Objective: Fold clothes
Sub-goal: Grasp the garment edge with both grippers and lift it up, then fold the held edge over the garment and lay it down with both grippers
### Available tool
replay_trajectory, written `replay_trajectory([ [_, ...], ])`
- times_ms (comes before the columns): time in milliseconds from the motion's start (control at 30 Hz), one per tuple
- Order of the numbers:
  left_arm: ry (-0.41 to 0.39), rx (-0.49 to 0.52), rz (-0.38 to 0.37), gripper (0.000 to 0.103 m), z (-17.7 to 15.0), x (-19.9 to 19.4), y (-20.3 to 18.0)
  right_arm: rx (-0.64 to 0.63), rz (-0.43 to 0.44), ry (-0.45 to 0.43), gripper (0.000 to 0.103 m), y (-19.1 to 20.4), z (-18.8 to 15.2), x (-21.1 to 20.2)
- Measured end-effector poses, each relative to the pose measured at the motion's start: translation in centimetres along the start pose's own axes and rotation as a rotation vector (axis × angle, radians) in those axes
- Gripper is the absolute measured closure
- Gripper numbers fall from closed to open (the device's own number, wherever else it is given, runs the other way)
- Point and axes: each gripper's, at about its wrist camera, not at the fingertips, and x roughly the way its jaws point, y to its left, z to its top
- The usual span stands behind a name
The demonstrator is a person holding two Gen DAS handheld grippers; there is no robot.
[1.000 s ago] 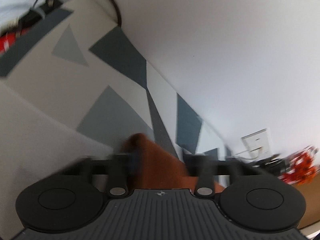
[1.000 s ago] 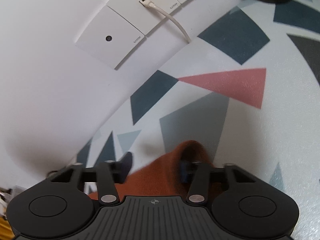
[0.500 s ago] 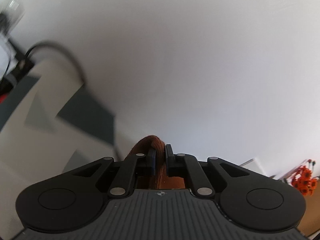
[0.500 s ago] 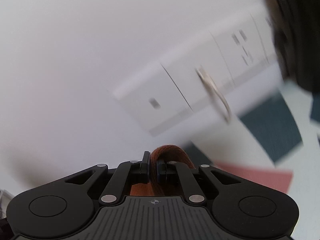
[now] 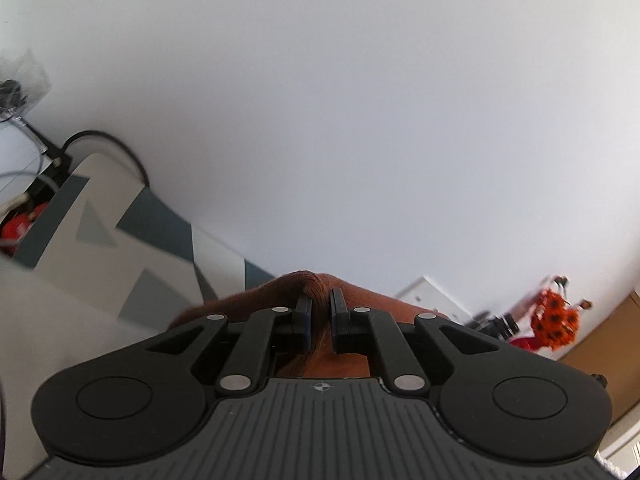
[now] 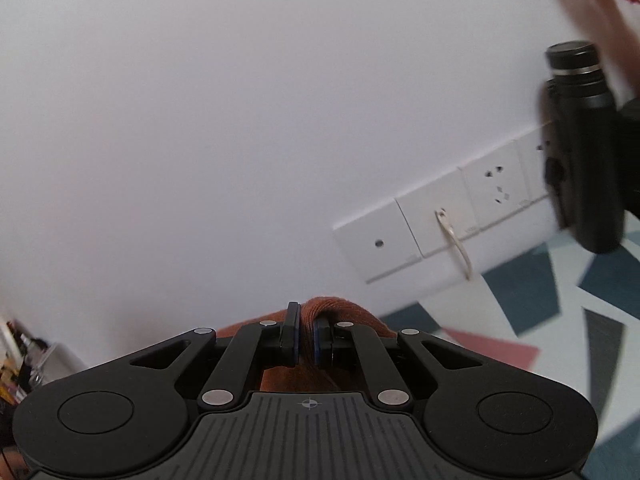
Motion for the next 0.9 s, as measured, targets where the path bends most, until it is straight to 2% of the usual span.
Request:
replay_trajectory([
  [200,0.017,0.02,0.004,0.094,-5.9,-5.2,-0.5,-0.016,-0.035,0.003,0.098,0.5,-4.6,-7.1],
  [267,0.045,-0.031,0.023,0.094,-8.1,-6.2,0.5,-0.001,-0.058,0.023,0.098,-0.2,-6.9,-8.6],
  [367,0.092,-0.108,0.059,0.094,-11.3,-7.3,2.2,0.025,-0.103,0.068,0.097,-1.5,-10.2,-10.0],
  [533,0.184,-0.15,0.14,0.094,-14.9,-6.9,4.4,0.036,-0.196,0.19,0.097,-3.7,-16.0,-10.2],
  [567,0.2,-0.158,0.154,0.092,-15.4,-6.8,4.8,0.046,-0.214,0.207,0.095,-4.1,-16.8,-10.1],
  [667,0.216,-0.2,0.179,0.084,-15.8,-6.9,5.6,0.108,-0.257,0.233,0.076,-5.1,-17.8,-10.4],
  [700,0.214,-0.214,0.177,0.078,-15.7,-6.9,5.8,0.134,-0.266,0.231,0.072,-5.3,-17.8,-10.8],
  [733,0.213,-0.223,0.182,0.066,-15.5,-7.0,5.8,0.157,-0.263,0.219,0.067,-5.3,-17.7,-11.4],
  [800,0.202,-0.253,0.182,0.051,-15.4,-7.0,5.9,0.227,-0.249,0.182,0.053,-5.5,-17.2,-12.5],
  [900,0.188,-0.317,0.152,0.049,-15.4,-7.0,6.3,0.344,-0.222,0.136,0.046,-6.4,-16.7,-13.1],
])
